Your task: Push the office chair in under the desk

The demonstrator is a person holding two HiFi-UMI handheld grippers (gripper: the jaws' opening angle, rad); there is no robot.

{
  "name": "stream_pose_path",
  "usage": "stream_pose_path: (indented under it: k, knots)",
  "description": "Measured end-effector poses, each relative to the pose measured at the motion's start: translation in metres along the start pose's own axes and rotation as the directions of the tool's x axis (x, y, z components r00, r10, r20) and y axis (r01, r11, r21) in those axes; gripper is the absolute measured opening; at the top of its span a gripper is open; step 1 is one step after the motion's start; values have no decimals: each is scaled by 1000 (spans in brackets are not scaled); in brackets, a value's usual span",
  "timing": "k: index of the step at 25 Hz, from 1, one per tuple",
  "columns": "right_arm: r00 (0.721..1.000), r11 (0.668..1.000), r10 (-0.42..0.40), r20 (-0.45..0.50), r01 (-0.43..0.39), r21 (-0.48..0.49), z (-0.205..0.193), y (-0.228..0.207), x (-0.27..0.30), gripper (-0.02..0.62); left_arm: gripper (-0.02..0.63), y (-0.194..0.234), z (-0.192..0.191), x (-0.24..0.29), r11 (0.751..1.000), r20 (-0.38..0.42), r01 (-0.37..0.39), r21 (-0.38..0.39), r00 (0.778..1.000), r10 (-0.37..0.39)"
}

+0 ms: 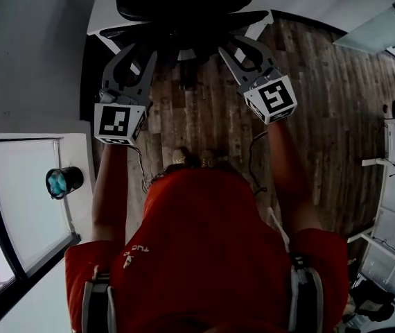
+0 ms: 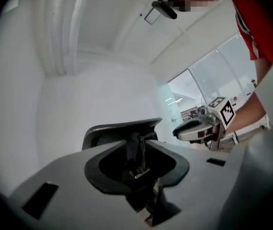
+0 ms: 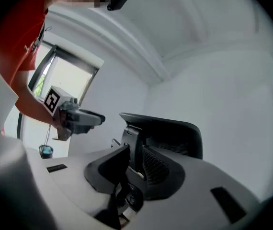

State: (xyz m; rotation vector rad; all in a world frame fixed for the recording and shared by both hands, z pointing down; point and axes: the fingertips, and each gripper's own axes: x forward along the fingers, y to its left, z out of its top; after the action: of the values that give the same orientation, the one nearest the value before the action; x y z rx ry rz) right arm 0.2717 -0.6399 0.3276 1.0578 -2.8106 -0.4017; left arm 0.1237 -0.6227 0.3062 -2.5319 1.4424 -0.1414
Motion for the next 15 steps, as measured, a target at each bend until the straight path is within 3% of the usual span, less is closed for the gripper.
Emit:
stream_pose_path:
  k: [6, 15]
  knots:
    - [991, 994, 9, 134, -24, 106, 26, 43, 6, 58, 53, -23, 9, -6, 996, 75, 12, -86, 997, -5]
    - [980, 986, -10, 198, -23, 166, 37, 65, 9, 26, 9, -52, 7, -8, 985, 97, 82, -149, 993, -68]
